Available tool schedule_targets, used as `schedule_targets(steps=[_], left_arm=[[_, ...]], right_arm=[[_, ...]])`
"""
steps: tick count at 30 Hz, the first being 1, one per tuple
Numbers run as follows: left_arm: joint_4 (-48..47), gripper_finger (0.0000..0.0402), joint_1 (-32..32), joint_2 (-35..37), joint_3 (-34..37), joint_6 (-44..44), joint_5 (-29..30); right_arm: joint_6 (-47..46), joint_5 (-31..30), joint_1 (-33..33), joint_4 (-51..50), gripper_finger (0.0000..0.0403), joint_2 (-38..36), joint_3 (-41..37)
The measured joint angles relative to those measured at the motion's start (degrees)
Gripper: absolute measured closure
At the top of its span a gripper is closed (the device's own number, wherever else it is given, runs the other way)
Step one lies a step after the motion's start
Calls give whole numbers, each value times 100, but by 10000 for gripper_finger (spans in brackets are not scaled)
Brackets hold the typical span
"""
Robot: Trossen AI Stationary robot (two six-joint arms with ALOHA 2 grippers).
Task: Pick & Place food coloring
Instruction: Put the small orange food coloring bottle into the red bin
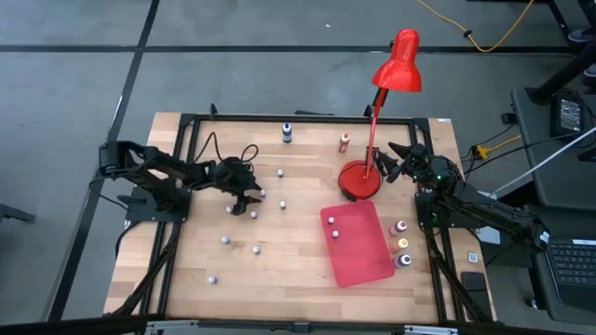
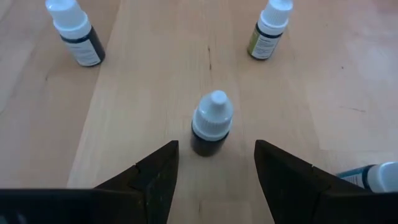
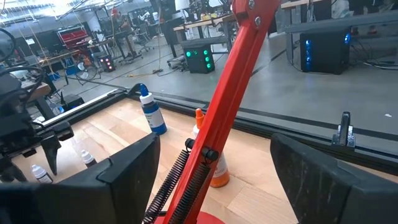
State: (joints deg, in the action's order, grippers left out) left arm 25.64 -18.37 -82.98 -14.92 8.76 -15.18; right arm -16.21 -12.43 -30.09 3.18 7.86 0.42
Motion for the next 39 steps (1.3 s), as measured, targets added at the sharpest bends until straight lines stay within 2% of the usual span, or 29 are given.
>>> schedule_targets(steps=[13,19,29,39], left_arm=[[38,203,-4,-2,0,58,69],[79,203,-17,-6,0,58,348],[419,204,-9,-340,-43,-100,230],[423,204,-9,-350,-46,-67,52]], right_arm=[[5,0,2,0,97,0,1],[0,0,2,-2,97,-2,1],[0,2,2,0,97,-2,-1],[0,0,0,-2,97,0,1]])
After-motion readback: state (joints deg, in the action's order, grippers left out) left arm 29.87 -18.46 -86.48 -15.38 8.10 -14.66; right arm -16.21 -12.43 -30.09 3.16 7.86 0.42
